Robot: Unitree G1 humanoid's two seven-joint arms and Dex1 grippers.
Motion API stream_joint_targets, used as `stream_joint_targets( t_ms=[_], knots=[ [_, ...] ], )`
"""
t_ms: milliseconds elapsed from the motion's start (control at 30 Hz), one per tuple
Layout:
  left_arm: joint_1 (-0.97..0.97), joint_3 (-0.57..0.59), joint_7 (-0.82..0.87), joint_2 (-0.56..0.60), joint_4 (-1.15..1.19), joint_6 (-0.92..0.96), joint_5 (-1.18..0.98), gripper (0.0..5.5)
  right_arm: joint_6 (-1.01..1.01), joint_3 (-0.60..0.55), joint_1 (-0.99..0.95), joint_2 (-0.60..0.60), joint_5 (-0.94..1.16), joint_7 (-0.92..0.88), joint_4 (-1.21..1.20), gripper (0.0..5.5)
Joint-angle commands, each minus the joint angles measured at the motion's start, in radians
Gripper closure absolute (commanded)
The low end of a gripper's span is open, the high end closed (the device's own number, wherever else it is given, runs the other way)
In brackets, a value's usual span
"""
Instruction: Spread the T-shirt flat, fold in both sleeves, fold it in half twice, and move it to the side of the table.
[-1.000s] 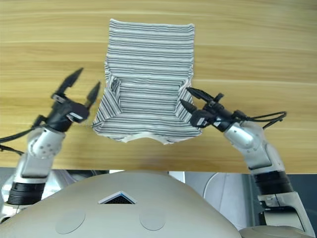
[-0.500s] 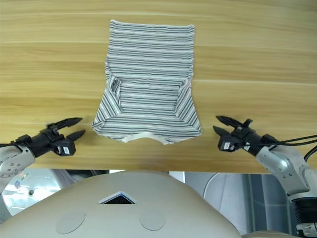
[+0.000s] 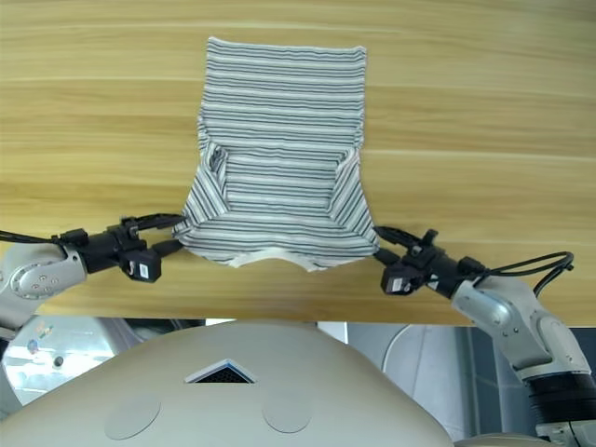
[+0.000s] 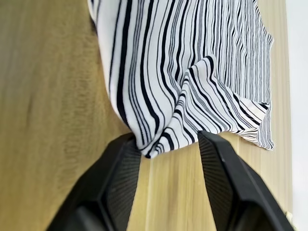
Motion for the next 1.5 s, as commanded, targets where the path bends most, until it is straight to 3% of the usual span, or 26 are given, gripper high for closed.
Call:
stream_joint_targets(
  t_ms=[33, 267, 633, 800, 1033, 1333, 1500],
  knots=[
    [0.0, -0.032, -0.031, 0.011, 0.042, 0.021, 0.027, 2.9, 0.013, 0.008, -0.001, -0.008, 0.001, 0.029, 0.015, 3.41],
    [-0.027, -0.073, -0.045, 0.014, 0.074, -0.005, 0.019, 2.9, 0.01, 0.031, -0.037, 0.002, 0.002, 0.039, 0.029, 3.41],
    [-0.112, -0.141, -0.098, 0.016, 0.1, -0.005, 0.0, 4.8, 0.018, 0.045, -0.045, 0.003, 0.017, 0.052, 0.022, 3.38],
    [-0.127, -0.151, -0.098, 0.015, 0.106, -0.002, -0.006, 5.43, 0.018, 0.043, -0.038, 0.003, 0.021, 0.052, 0.026, 4.19],
    [-0.081, -0.124, -0.066, 0.022, 0.065, -0.004, -0.035, 5.46, 0.02, 0.045, -0.053, 0.008, 0.03, 0.059, 0.028, 5.47],
    [0.015, -0.108, -0.027, -0.021, -0.039, -0.013, -0.085, 5.46, 0.008, 0.033, -0.04, 0.018, 0.028, 0.029, 0.033, 5.5],
    [0.19, -0.039, 0.011, -0.007, -0.129, -0.009, -0.118, 5.46, -0.053, -0.037, 0.151, -0.036, 0.028, 0.019, 0.003, 5.5]
  ],
)
